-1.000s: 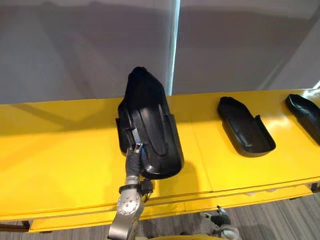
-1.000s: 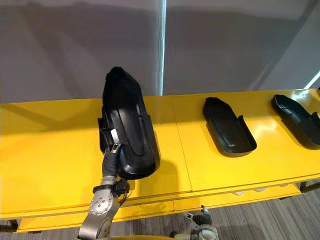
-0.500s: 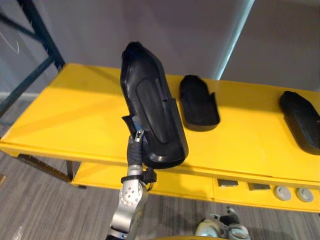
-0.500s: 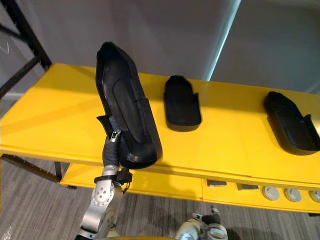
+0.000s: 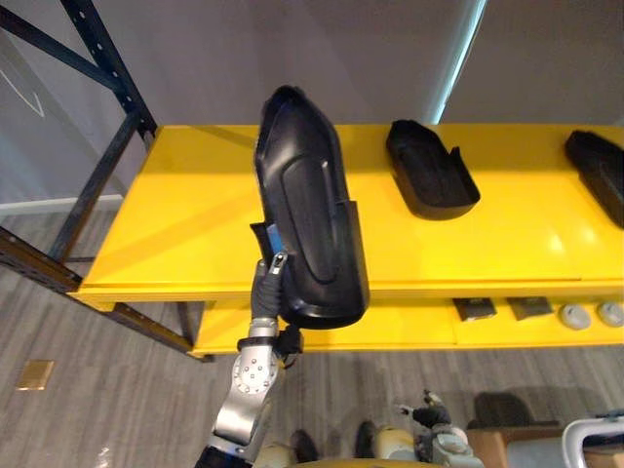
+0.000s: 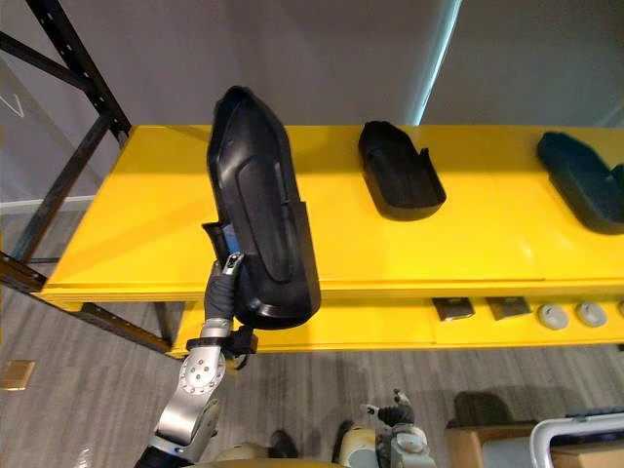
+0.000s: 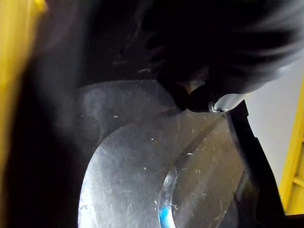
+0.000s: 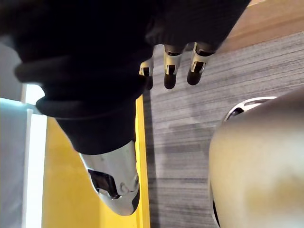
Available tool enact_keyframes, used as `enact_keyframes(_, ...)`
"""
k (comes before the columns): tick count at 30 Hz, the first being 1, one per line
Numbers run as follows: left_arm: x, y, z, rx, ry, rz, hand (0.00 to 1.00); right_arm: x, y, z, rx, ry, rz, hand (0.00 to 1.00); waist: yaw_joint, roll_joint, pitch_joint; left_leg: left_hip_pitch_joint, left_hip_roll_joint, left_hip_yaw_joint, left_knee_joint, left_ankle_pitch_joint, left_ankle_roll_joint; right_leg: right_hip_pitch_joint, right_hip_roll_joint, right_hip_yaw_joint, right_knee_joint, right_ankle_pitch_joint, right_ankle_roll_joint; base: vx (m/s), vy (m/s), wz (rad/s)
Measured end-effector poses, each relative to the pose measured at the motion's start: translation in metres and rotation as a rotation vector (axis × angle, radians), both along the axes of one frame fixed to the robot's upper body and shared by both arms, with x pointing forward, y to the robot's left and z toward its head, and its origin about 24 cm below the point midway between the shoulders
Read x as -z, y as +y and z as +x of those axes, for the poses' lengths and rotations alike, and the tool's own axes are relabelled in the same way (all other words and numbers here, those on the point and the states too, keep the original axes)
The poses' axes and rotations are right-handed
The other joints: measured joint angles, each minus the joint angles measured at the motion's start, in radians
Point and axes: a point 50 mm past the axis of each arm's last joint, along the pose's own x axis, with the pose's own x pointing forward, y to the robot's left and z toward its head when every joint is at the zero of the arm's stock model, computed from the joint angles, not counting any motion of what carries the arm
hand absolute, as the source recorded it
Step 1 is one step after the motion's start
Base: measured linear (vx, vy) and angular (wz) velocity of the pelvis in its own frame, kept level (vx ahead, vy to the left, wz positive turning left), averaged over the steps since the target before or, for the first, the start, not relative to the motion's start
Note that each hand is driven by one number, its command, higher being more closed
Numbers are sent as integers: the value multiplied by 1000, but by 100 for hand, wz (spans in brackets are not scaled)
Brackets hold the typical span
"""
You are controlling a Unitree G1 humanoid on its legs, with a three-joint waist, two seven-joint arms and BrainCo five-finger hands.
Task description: Walk over and take plastic housings, then place them on the shelf
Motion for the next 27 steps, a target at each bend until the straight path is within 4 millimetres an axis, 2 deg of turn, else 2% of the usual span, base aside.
enact_keyframes(3,0,-1,0,5,-1,10,100,2,1,-7,36,17,14,0,9,-9,-5,32,-16,-12,-69,43,1,32,-1,-15,-56,37,1,-86,24,16)
enact_keyframes(5,2,5,-1,-19,7,16,100,3,2,-11,41,26,20,0,12,-17,-17,49,-25,-13,-123,71,-10,42,5,-16,-90,60,-1,-100,-17,-1)
enact_keyframes(9,4,14,-1,-58,11,38,100,3,3,-15,50,31,23,0,21,-18,-22,91,-29,7,-206,105,-17,78,30,0,-171,112,-4,-83,-27,-18)
enact_keyframes(12,8,21,2,-89,28,99,100,5,3,-19,53,42,24,0,17,-11,-49,102,-36,10,-257,134,-21,87,41,3,-222,143,-5,-27,-35,-7)
enact_keyframes(14,15,30,8,-122,56,168,100,5,2,-21,54,45,22,0,14,-5,-59,116,-40,13,-292,151,-24,95,49,7,-241,152,-5,2,-23,-5)
enact_keyframes(18,23,65,34,-253,129,329,100,4,2,-20,53,40,26,0,1,-3,-63,114,-39,16,-301,155,-25,103,58,13,-277,170,-12,16,-28,-5)
enact_keyframes(22,18,93,53,-352,154,426,100,4,1,-20,52,37,38,0,-1,-3,-63,102,-38,18,-298,160,-22,100,69,16,-297,179,-14,43,-26,-3)
enact_keyframes(27,11,118,67,-442,173,523,100,4,1,-19,46,35,44,0,-1,-5,-62,82,-39,27,-297,161,-22,89,76,26,-326,193,-19,67,-7,-7)
